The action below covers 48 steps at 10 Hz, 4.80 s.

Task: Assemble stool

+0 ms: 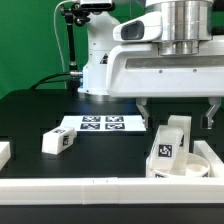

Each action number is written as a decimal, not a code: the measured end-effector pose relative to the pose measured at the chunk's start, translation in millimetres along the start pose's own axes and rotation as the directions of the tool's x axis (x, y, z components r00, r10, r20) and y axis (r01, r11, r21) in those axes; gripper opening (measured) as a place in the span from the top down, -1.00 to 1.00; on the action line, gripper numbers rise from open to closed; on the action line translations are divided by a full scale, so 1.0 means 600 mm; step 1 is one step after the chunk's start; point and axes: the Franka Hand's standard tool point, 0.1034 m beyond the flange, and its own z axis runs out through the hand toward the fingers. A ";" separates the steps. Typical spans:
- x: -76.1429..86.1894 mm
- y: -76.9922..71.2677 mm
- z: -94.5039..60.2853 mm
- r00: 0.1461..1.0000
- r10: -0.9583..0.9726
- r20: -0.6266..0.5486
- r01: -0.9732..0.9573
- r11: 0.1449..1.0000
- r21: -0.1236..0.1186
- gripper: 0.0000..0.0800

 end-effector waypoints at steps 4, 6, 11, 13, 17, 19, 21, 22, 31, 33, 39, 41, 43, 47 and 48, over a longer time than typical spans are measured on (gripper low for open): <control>0.000 0.011 0.002 0.875 -0.483 -0.001 0.483 0.875 0.002 -0.62; 0.001 0.017 0.001 0.806 -0.592 0.004 0.592 0.806 -0.008 -0.62; 0.002 0.027 0.003 0.616 -0.787 0.034 0.788 0.615 -0.034 -0.62; -0.001 0.025 -0.006 0.492 -0.868 0.060 0.870 0.491 -0.036 -0.62; 0.002 0.044 -0.019 0.205 -0.976 0.079 0.979 0.205 -0.013 -0.62; 0.002 0.046 -0.017 0.212 -0.974 0.080 0.977 0.212 -0.012 -0.62; -0.013 0.047 -0.001 0.168 -0.982 0.088 0.986 0.169 0.007 -0.62; -0.021 0.046 0.010 0.145 -0.985 0.095 0.989 0.147 0.018 -0.62; -0.028 0.055 0.038 0.124 -0.984 0.130 0.990 0.131 0.048 0.18; -0.028 0.056 0.038 0.130 -0.983 0.131 0.989 0.137 0.047 0.17; -0.026 0.068 0.039 0.534 -0.834 0.137 0.843 0.538 -0.009 0.17; -0.026 0.069 0.040 0.660 -0.739 0.132 0.748 0.663 -0.032 0.17; -0.026 0.070 0.040 0.783 -0.610 0.121 0.618 0.785 -0.047 0.17; -0.027 0.067 0.040 0.915 -0.389 0.105 0.397 0.915 -0.076 0.17; -0.027 0.067 0.040 0.931 -0.350 0.101 0.358 0.930 -0.080 0.17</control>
Offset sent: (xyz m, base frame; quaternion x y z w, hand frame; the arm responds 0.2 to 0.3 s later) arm -0.0128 0.0168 0.0000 0.0967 -0.0221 -0.3010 0.9485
